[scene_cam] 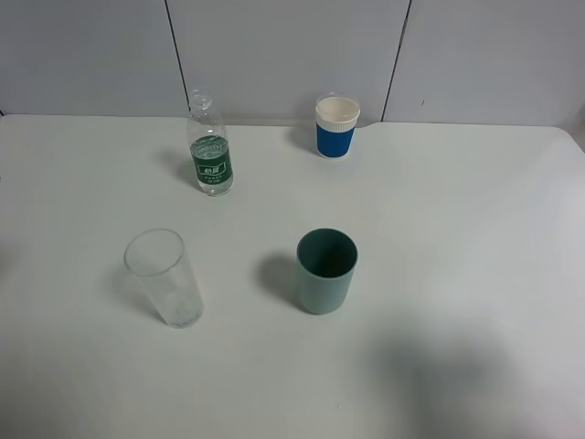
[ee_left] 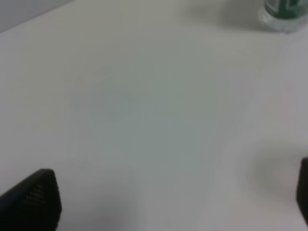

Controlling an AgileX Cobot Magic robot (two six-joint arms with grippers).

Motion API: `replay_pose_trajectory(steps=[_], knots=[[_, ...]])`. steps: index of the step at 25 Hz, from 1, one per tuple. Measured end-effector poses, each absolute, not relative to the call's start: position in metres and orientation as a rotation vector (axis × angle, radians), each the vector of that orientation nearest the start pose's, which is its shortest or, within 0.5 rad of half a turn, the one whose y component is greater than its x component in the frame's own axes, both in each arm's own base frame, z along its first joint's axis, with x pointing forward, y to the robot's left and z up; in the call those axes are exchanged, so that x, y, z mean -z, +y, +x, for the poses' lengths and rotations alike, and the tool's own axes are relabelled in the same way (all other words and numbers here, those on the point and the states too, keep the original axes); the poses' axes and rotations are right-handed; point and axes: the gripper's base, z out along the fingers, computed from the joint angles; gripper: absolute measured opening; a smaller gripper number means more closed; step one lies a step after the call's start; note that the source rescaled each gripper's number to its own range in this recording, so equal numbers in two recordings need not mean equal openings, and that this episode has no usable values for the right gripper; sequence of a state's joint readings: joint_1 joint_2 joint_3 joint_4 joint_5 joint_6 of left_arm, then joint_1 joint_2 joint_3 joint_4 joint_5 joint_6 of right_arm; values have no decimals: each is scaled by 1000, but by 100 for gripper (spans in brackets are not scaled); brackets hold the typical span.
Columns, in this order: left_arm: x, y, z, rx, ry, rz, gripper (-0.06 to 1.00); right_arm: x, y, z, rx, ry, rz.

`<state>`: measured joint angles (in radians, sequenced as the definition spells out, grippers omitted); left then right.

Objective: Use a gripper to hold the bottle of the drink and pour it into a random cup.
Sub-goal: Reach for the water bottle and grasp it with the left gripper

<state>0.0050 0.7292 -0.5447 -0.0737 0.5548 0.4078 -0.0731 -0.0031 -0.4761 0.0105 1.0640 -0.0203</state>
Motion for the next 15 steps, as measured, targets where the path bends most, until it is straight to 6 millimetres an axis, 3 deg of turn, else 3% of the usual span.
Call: replay_pose_trajectory(steps=[9,15], knots=[[-258,-17,174,-137,2252,556,100,-270,1,-3,45,2068,54],[-251,-24,185,-138,2241,608,100,-270,1,-3,45,2068,54]])
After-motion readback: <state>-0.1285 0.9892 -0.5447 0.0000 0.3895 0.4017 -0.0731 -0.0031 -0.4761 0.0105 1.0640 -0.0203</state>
